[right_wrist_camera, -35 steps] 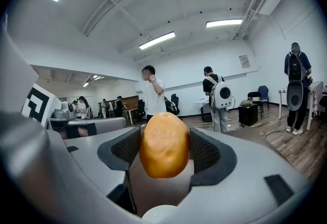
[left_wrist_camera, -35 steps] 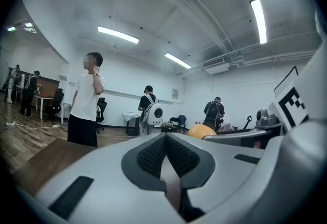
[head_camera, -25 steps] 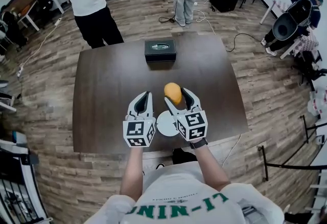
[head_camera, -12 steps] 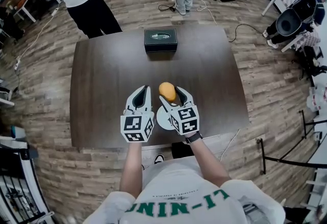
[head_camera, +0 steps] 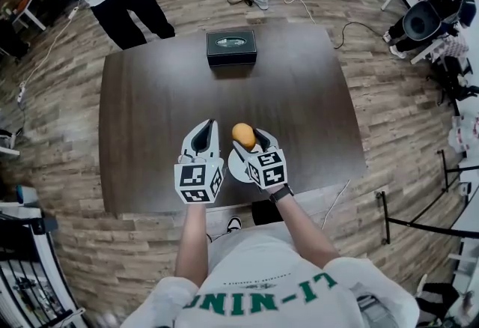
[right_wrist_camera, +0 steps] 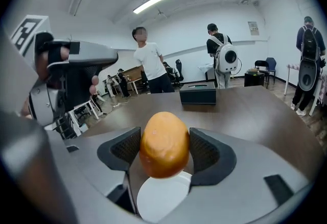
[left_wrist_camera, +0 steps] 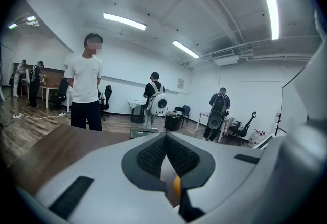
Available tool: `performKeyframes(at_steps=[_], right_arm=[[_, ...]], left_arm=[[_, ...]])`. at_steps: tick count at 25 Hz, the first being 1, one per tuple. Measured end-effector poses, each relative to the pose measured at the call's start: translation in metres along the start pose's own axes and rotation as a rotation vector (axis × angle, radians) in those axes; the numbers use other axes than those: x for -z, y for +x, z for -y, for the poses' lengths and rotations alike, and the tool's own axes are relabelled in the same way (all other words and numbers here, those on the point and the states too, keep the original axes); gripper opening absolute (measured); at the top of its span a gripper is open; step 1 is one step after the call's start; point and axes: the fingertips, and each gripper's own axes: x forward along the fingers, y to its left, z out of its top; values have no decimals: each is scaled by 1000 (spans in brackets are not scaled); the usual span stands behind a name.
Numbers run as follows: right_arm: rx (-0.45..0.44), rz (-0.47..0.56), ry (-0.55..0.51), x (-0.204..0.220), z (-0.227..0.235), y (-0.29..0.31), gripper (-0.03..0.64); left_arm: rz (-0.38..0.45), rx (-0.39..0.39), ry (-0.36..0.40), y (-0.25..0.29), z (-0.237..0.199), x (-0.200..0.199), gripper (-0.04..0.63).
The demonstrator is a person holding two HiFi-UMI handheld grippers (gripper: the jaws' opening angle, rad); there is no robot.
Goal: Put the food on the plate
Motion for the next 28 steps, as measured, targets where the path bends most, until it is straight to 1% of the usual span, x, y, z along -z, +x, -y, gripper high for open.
performKeyframes(at_steps=[7, 18, 22, 28], right_arm=[[29, -107, -33, 50, 4, 17, 309], [27, -237, -12, 112, 5, 31, 310], [31, -257, 7, 128, 7, 33, 310], [36, -249, -11, 128, 5, 35, 314]], left_arm=[[-8, -7, -2, -1, -7, 6, 11], [-23, -3, -10, 4, -10, 16, 11], [-33, -2, 4, 0, -9, 21, 11], [-45, 3, 18, -5, -6, 25, 11]])
